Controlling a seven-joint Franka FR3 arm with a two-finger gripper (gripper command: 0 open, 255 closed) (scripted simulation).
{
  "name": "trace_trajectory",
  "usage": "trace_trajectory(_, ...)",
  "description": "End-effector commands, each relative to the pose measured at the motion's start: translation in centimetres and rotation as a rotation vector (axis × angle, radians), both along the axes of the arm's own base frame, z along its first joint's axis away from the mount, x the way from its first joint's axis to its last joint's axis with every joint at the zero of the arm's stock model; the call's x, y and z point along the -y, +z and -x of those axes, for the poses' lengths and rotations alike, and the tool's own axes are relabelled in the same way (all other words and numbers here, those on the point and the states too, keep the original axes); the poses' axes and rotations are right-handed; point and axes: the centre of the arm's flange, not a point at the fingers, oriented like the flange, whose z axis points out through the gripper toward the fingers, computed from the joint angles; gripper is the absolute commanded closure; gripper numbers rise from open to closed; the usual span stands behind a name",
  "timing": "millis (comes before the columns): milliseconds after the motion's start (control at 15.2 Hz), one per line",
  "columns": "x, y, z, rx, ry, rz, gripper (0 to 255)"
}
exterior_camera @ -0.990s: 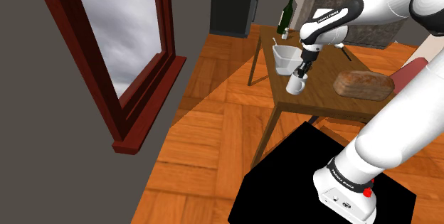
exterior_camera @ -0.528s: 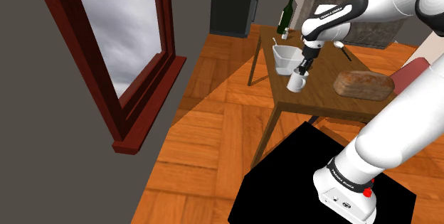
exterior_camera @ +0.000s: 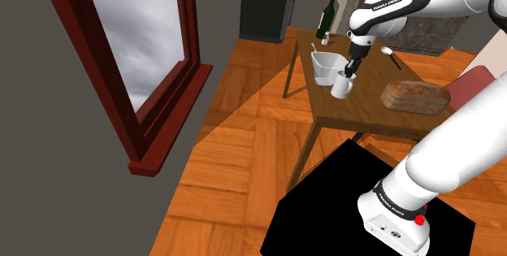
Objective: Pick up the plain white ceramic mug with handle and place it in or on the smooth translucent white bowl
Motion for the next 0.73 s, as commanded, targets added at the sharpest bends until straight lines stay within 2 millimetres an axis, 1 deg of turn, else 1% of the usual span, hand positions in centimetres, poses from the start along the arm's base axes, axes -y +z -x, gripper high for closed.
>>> trace_trajectory(0,0.0,1.2,0.1,0.0,0.0,0.0,255)
trace_trajectory(660,0.0,6.5,0.1,0.0,0.0,0.0,255)
